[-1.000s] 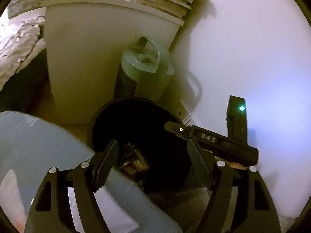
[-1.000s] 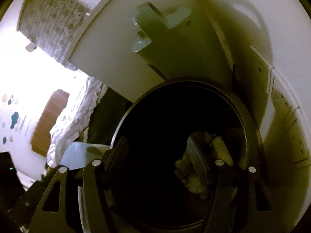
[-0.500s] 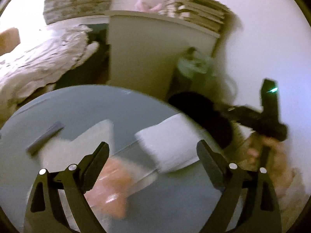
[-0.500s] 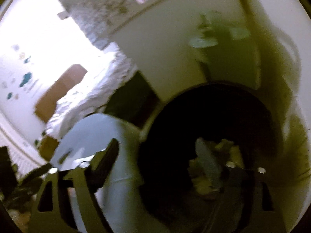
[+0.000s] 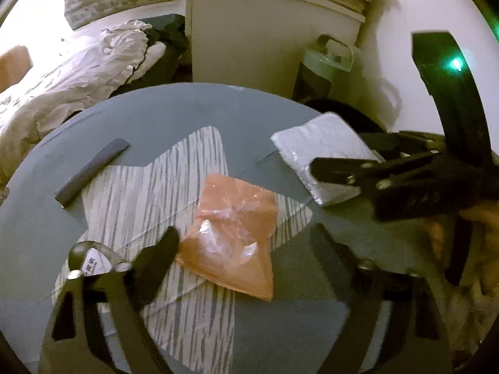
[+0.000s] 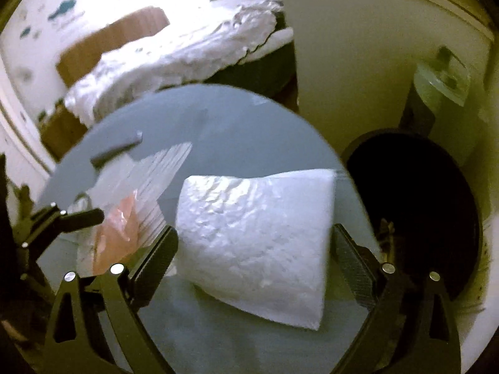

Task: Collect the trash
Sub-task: 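Grasp the orange bag with the left tool while the right tool grasps the white padded envelope, then carry the orange bag and padded envelope over the bin and open both tools, then grasp the eye-drop bottle with the left tool while the right tool grasps the dark stick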

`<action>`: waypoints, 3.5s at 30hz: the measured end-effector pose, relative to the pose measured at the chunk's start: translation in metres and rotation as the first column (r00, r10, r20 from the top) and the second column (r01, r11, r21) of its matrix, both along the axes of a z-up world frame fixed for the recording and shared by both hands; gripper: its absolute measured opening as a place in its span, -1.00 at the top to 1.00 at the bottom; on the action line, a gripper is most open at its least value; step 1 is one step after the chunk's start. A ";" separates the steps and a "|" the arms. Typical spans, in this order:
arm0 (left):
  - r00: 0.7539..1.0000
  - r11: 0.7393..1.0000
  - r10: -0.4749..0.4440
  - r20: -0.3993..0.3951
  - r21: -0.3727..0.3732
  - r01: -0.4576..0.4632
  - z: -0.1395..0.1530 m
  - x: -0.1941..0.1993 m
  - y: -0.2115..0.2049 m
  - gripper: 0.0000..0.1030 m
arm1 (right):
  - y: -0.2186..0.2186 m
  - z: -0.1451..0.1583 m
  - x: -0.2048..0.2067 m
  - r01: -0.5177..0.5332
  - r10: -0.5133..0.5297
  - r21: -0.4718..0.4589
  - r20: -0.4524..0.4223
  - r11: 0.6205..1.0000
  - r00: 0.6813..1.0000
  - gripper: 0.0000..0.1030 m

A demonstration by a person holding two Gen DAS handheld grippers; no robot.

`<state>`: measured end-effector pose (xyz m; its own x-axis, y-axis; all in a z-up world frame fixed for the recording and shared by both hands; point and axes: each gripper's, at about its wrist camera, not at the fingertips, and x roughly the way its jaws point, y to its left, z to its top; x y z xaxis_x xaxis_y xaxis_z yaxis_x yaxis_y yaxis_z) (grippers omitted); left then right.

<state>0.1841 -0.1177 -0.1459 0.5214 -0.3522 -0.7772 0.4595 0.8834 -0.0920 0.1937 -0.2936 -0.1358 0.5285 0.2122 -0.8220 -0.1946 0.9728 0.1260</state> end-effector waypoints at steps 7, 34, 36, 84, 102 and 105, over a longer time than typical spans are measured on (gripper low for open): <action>0.999 0.997 0.038 -0.003 -0.062 -0.038 0.001 0.011 0.012 0.00 | 0.017 -0.002 0.009 -0.006 0.008 -0.084 0.016 0.996 1.000 -0.23; 0.964 0.941 -0.223 0.146 -0.226 0.252 0.081 0.039 -0.138 0.12 | -0.197 0.024 -0.003 0.326 -0.368 0.238 0.164 0.915 0.915 0.43; 0.958 0.934 -0.249 0.142 -0.227 0.276 0.079 0.044 -0.154 0.12 | -0.205 0.017 -0.003 0.343 -0.386 0.244 0.155 0.907 0.910 0.43; 0.989 0.991 0.061 0.131 -0.124 -0.045 0.062 0.006 -0.018 -0.61 | -0.161 0.003 0.000 0.249 -0.279 0.159 0.206 0.955 0.938 -0.44; 0.993 0.993 0.119 -0.003 0.022 -0.119 0.009 0.000 0.096 -0.60 | 0.103 0.058 0.074 -0.702 0.709 -0.100 0.097 0.705 0.698 -0.30; 0.994 0.993 0.112 -0.011 0.022 -0.112 0.003 0.007 0.098 -0.58 | 0.141 0.047 0.088 -0.777 0.784 -0.115 0.049 0.619 0.618 -0.24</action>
<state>0.1909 -0.0193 -0.1434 0.5475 -0.2756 -0.7901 0.3565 0.9311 -0.0777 0.2815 -0.1530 -0.0887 0.2607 0.5188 -0.8142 -0.8909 0.4541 0.0042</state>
